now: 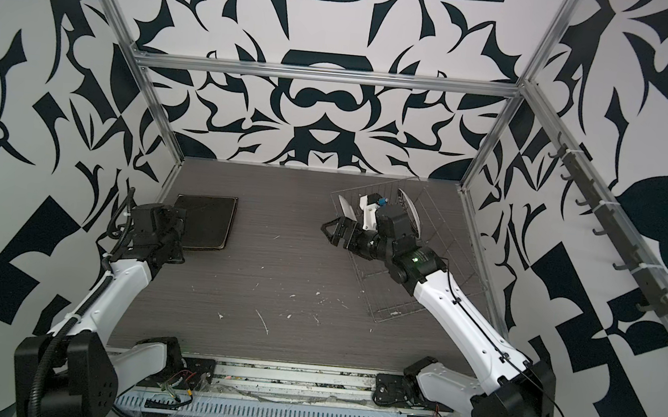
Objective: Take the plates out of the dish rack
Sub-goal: 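Open and raise the left gripper while the right gripper moves toward the rack, then move the right gripper down to the white plate with the orange sunburst in the rack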
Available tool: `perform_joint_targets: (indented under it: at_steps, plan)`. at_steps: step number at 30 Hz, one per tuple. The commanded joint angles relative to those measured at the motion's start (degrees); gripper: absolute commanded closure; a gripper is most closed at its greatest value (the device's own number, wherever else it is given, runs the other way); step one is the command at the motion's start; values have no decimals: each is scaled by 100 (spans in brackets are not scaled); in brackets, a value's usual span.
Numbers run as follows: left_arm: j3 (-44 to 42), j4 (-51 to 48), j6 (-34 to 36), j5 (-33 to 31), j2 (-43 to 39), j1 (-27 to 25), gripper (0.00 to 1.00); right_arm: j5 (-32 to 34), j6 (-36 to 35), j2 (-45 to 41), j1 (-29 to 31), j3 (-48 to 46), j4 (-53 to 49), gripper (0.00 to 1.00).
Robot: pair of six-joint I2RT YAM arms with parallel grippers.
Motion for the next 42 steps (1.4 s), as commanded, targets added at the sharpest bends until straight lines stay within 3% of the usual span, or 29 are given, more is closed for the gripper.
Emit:
perform_joint_targets:
  at_steps: [1,16,22,42]
  plan:
    - [208,-103,356,198,-231,21,1,249,-289,-231,34,-33,-134,1]
    - [-266,-335,826,251,-1259,-177,1,485,-1062,-519,49,174,-525,1]
    - [-565,-342,874,340,-1635,-190,1,949,-1421,-532,76,353,-902,1]
    - [-863,313,989,696,-1056,-674,1,2710,-2370,-197,111,586,-1748,1]
